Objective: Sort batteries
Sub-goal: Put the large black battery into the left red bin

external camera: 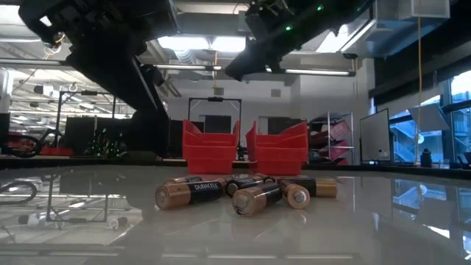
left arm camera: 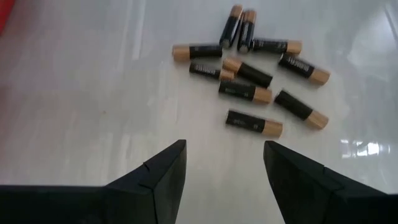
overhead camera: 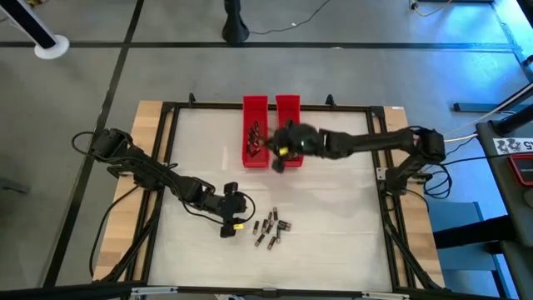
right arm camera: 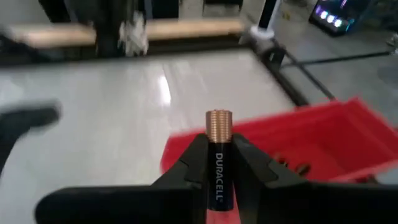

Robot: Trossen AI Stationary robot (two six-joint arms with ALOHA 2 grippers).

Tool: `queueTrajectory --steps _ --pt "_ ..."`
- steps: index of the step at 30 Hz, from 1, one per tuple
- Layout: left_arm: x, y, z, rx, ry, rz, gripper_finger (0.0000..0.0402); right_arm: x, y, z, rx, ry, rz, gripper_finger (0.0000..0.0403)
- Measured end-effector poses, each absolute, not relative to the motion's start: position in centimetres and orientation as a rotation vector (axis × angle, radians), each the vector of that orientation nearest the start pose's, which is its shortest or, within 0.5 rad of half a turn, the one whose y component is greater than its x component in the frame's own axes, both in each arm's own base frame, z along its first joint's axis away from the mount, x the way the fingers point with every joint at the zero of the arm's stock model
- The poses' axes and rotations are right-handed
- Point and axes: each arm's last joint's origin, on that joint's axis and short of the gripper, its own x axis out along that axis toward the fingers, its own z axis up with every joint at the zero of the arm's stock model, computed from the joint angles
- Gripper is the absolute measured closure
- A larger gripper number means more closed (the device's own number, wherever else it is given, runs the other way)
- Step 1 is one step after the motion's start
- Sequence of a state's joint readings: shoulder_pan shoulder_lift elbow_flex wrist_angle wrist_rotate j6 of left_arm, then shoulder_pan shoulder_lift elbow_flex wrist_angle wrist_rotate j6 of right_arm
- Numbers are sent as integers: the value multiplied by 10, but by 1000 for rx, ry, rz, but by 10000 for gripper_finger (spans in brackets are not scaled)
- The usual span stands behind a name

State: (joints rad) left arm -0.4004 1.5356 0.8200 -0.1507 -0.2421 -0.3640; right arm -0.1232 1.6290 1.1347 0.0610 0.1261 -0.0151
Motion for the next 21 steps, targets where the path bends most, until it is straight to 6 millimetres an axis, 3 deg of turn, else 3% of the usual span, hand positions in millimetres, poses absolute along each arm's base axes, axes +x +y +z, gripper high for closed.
queueTrajectory --steps 8,13,18,21 --pt "281 -111 184 -46 764 -17 199 389 -82 240 39 418 -236 362" --pt "281 -111 183 -39 771 -17 199 407 -88 238 38 413 -242 362" --pt "280 -111 182 -37 779 -16 199 410 -91 237 29 421 -298 361" --pt "280 -111 183 -34 778 -17 199 409 -92 235 19 442 -348 330"
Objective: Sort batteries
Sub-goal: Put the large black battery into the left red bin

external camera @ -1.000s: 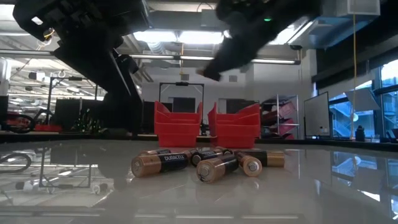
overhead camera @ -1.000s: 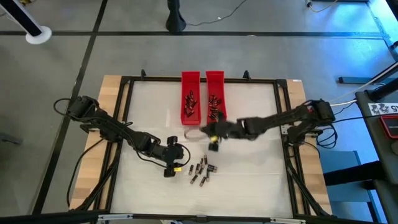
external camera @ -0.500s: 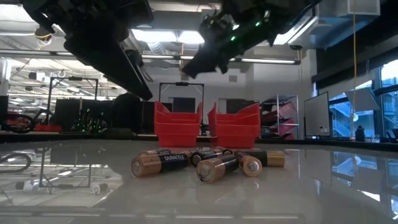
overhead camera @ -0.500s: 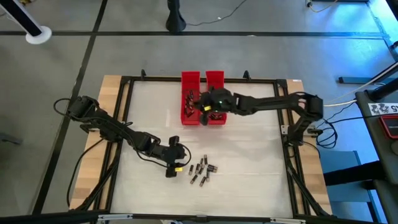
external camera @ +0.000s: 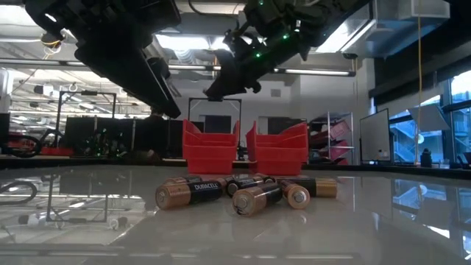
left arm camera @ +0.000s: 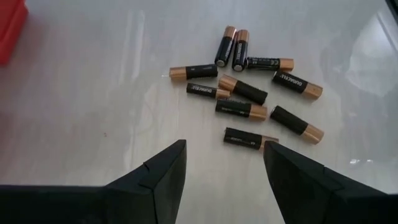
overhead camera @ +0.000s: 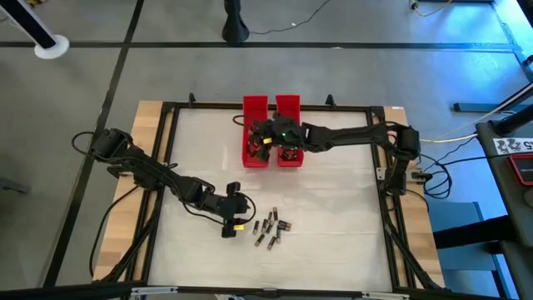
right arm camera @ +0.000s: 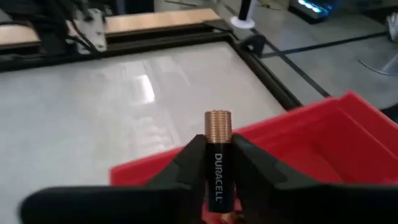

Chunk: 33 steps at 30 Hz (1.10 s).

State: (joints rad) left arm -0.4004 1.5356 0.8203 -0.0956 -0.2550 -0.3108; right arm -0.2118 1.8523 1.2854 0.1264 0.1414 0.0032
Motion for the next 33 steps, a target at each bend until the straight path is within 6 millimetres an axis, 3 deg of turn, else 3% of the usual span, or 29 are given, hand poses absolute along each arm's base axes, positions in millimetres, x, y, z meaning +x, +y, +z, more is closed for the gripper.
queueTrajectory --steps 4,8,12,18,23,27,33 --pt "280 -111 183 -26 776 -20 199 408 -92 233 21 466 -355 269" --pt "280 -110 183 -26 776 -20 199 408 -92 233 21 466 -354 231" --pt "280 -110 183 -34 776 -17 199 405 -91 235 8 486 -349 215" --pt "279 -111 182 -32 785 -16 199 381 -74 260 44 589 -230 219" --pt "278 -111 180 -41 810 -22 199 352 -27 272 103 799 -70 220" --pt "280 -113 175 -12 837 -101 199 337 28 268 89 939 43 220" --pt "302 -125 174 77 858 -231 199 320 99 263 -30 942 5 220"
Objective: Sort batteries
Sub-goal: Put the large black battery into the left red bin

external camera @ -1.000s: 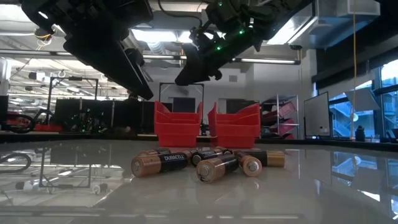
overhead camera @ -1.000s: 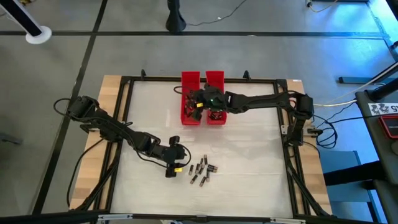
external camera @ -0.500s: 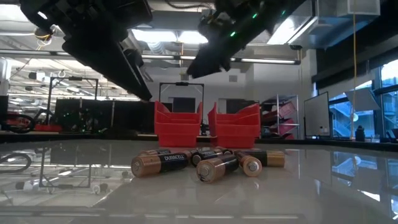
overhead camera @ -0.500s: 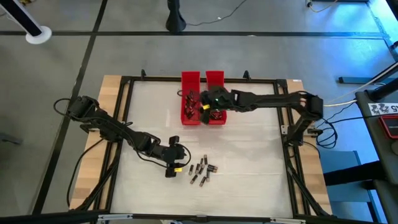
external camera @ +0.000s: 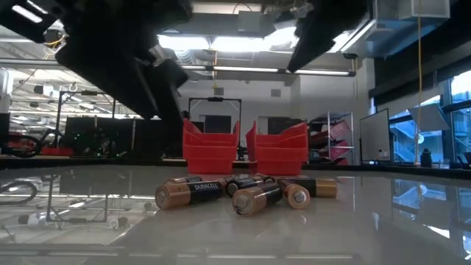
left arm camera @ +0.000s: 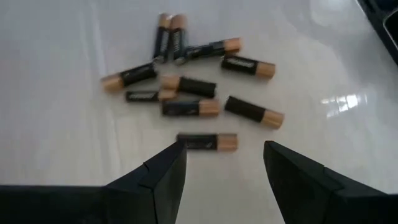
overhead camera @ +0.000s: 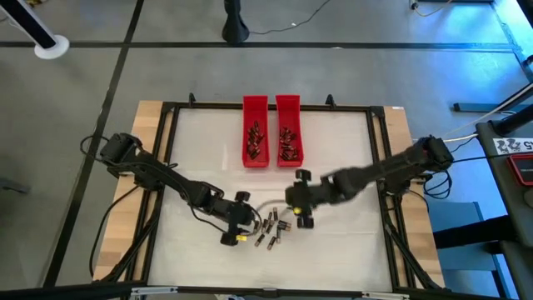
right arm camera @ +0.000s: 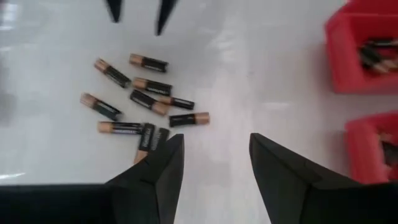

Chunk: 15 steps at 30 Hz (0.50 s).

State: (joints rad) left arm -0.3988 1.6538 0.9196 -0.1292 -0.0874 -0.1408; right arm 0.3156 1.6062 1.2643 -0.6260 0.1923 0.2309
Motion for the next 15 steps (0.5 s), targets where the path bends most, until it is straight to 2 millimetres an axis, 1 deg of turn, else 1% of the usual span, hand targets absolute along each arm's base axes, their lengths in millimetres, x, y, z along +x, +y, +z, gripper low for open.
queueTrajectory --steps 4,7,11,15 --pt "318 -132 166 163 920 -281 199 305 129 252 -98 886 -127 220" --pt "328 -134 159 175 939 -281 199 295 144 242 -109 848 -180 220" --pt "335 -135 155 200 957 -285 199 286 155 236 -113 795 -247 220" --pt "338 -133 158 172 955 -268 192 284 157 234 -125 793 -250 220"
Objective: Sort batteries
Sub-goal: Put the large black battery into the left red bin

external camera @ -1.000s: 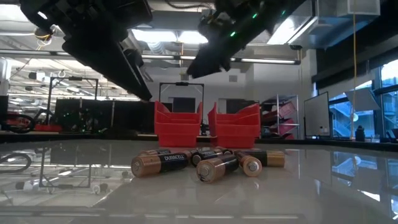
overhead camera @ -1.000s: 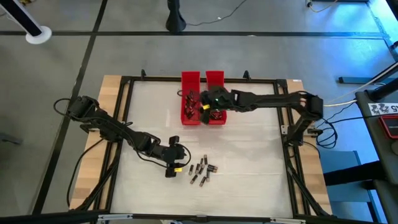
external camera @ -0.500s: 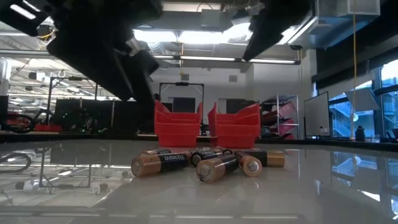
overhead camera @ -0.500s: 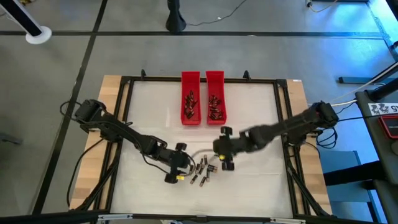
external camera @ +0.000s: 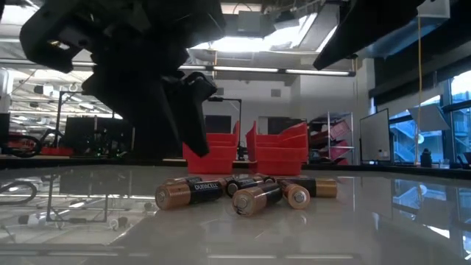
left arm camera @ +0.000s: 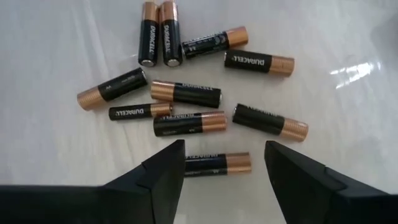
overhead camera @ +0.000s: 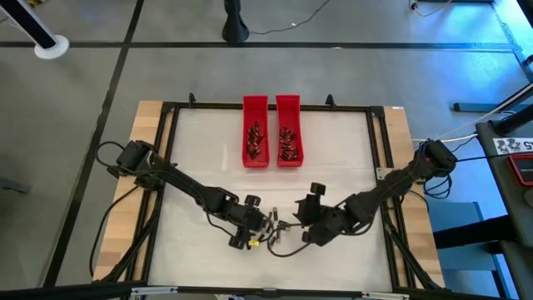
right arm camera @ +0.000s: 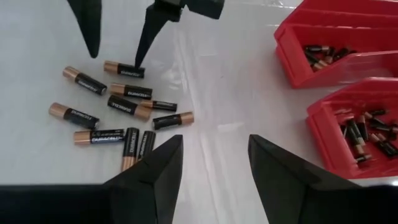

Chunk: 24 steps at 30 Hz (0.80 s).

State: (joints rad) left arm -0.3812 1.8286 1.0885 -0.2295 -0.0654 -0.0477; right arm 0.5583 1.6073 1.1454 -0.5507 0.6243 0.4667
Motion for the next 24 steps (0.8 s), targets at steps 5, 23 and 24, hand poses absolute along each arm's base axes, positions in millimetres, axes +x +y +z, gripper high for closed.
queueTrajectory --steps 5,23,24 --pt "338 -130 157 108 980 -246 159 284 157 234 -127 794 -251 220" --pt "341 -135 148 181 956 -210 89 284 157 234 -126 796 -247 220" --pt "342 -135 144 178 962 -206 89 284 157 235 -126 796 -247 220"
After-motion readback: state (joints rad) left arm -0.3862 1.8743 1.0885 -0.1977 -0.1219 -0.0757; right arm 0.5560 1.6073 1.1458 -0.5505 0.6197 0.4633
